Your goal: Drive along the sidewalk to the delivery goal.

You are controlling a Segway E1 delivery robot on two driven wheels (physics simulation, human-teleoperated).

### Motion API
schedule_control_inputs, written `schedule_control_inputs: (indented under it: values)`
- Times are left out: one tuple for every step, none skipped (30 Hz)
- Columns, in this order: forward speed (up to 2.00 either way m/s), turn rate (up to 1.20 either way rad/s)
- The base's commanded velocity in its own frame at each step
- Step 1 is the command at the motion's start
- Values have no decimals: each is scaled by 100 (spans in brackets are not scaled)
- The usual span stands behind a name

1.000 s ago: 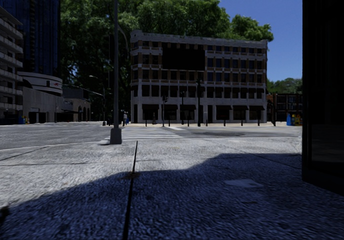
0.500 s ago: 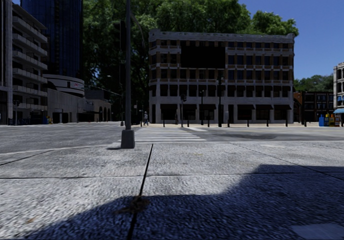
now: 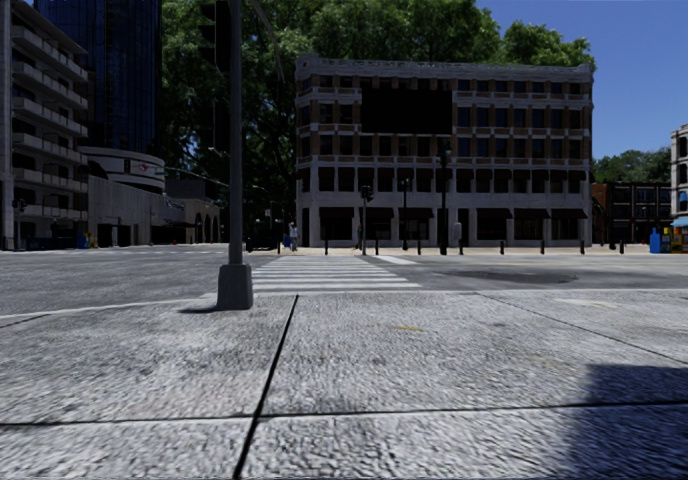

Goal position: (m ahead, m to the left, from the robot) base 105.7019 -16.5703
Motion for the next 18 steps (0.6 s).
schedule_control_inputs:
  values:
    - [198,14]
    - [198,14]
    - [198,18]
    - [198,19]
    - [198,19]
    - [198,19]
    - [198,19]
    - [198,20]
    - [198,20]
    - [198,20]
    - [198,20]
    - [198,20]
    - [198,20]
    - [198,20]
    - [198,0]
    - [198,0]
    - [198,0]
    - [198,0]
